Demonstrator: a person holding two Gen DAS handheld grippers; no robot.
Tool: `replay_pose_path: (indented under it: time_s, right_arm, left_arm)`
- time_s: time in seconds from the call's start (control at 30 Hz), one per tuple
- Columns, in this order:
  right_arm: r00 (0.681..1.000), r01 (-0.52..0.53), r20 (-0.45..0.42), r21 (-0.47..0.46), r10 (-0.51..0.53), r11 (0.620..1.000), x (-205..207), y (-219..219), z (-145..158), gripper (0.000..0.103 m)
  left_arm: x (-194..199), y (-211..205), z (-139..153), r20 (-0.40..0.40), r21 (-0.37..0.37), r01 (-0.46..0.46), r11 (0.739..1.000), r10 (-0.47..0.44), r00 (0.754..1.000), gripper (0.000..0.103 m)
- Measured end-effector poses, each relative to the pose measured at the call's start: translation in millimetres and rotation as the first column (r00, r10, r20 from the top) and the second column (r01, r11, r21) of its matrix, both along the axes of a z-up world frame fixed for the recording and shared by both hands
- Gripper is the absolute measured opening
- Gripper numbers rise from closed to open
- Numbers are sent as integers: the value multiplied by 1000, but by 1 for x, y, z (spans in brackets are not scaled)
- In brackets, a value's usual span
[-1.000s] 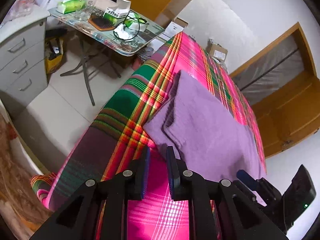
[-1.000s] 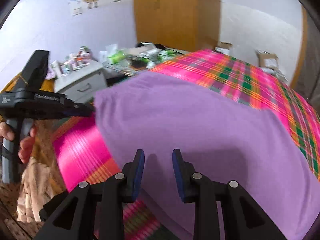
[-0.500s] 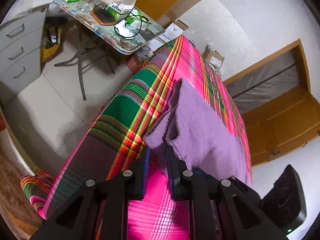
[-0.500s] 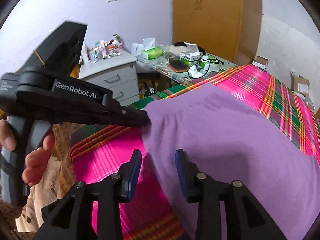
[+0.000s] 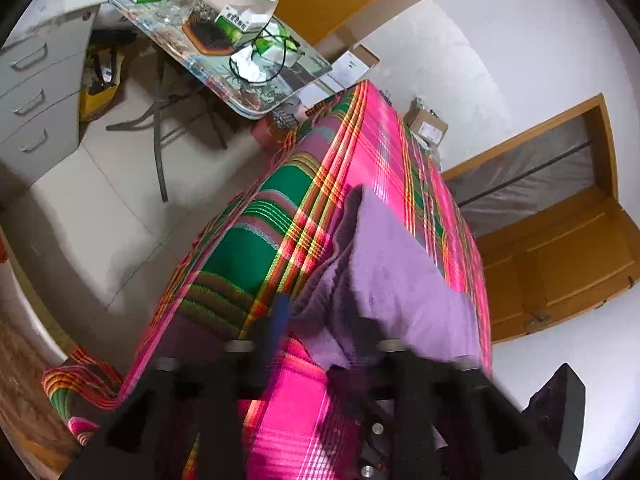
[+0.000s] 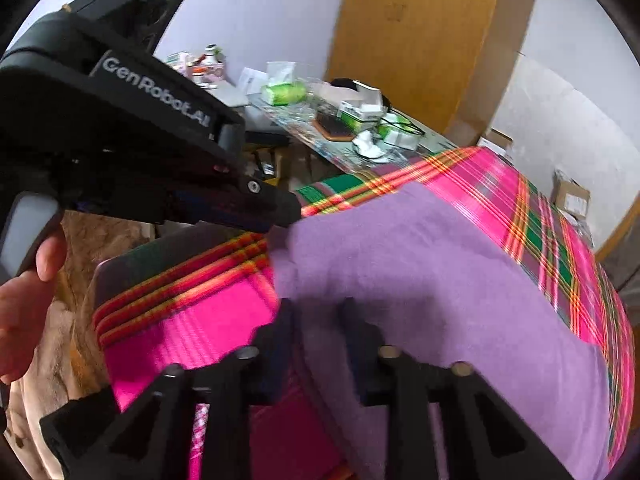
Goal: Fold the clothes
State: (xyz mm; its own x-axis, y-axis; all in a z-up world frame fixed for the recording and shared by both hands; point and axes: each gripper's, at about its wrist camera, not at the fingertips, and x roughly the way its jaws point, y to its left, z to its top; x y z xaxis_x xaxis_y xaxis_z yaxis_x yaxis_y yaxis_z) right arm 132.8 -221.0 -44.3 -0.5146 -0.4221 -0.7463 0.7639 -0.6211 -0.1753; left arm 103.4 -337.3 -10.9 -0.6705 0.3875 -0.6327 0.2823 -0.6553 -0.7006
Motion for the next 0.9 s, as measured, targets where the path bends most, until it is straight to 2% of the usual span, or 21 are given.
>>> replay_pose_path:
  time_s: [0.13, 0.17, 0.3, 0.4, 0.67, 0.9]
  right_arm:
    - [1000, 11, 12, -15, -11, 1000, -3, 5, 1, 13]
    - [1000, 10, 8, -22, -10, 1000, -3, 6, 2, 8]
    - [1000, 4, -12, -69, -4, 998, 0, 13, 8, 6]
    - [1000, -2, -20, -79, 0, 997, 0, 17, 10, 6]
    - [999, -10, -37, -114, 6, 993, 1, 25, 14, 6]
    - [998, -33, -62, -134, 24, 990, 12, 32, 17, 6]
  left_arm:
    - [-11, -2, -4, 26, 36, 5, 999, -6, 1000, 47]
    - [-13, -3, -5, 31, 45, 6, 999, -8, 999, 47]
    - [-23, -3, -6, 49, 90, 21, 996, -25, 998, 49]
    - [-34, 1, -7, 46, 154, 71, 985, -79, 996, 50]
    - [-57, 11, -9, 91, 181, 123, 976, -141, 986, 53]
    - [-86, 16, -8, 96, 184, 162, 969, -182, 979, 53]
